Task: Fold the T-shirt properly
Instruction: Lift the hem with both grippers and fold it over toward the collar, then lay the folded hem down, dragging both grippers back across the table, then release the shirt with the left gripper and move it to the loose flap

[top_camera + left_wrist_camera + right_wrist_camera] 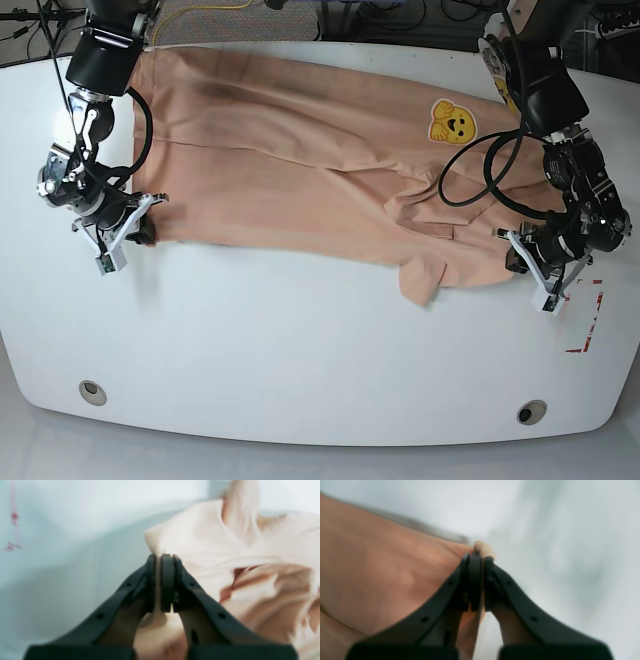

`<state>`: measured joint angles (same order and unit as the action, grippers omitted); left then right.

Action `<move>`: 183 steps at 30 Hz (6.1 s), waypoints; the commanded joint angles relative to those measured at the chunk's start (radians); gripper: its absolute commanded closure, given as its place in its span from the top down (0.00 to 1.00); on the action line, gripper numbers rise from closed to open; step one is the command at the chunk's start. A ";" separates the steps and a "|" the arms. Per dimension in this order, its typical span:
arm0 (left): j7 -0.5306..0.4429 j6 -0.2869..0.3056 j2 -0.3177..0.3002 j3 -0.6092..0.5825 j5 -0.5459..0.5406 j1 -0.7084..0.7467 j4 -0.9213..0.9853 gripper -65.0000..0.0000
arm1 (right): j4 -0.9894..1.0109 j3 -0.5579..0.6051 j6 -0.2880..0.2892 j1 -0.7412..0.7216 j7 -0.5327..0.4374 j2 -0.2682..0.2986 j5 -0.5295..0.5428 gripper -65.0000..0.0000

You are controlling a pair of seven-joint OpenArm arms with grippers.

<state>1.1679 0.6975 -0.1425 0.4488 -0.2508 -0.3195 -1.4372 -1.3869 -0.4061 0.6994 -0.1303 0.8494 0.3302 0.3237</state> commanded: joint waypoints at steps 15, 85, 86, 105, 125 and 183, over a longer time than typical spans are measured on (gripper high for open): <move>0.017 0.001 -0.013 0.000 -0.008 0.021 -0.173 0.03 | -0.317 -0.099 -0.001 0.077 0.179 0.022 0.016 0.00; 0.172 0.001 -0.065 0.006 -0.101 0.224 -0.446 0.56 | -0.638 -0.184 -0.001 0.450 0.256 -0.105 0.259 0.56; 0.179 0.001 -0.065 0.006 -0.107 0.216 -0.445 0.56 | -0.638 -0.184 -0.001 0.449 0.256 -0.105 0.268 0.56; 0.054 0.001 -0.099 0.006 -0.063 0.374 -0.211 0.26 | -0.493 -0.119 -0.001 0.547 0.175 -0.153 0.237 0.07; 0.057 0.001 -0.092 0.005 -0.060 0.451 -0.202 0.26 | -0.242 -0.078 -0.001 0.419 0.043 -0.153 -0.219 0.07; 0.043 0.001 0.008 -0.052 -0.200 -0.007 0.247 0.62 | -0.210 -0.086 -0.001 0.289 -0.012 -0.119 -0.326 0.06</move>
<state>1.2324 0.6968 -0.1219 0.4084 -0.4351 -0.3023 -1.1881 -1.5944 -0.4870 0.7036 0.1543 0.7929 0.2024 0.0299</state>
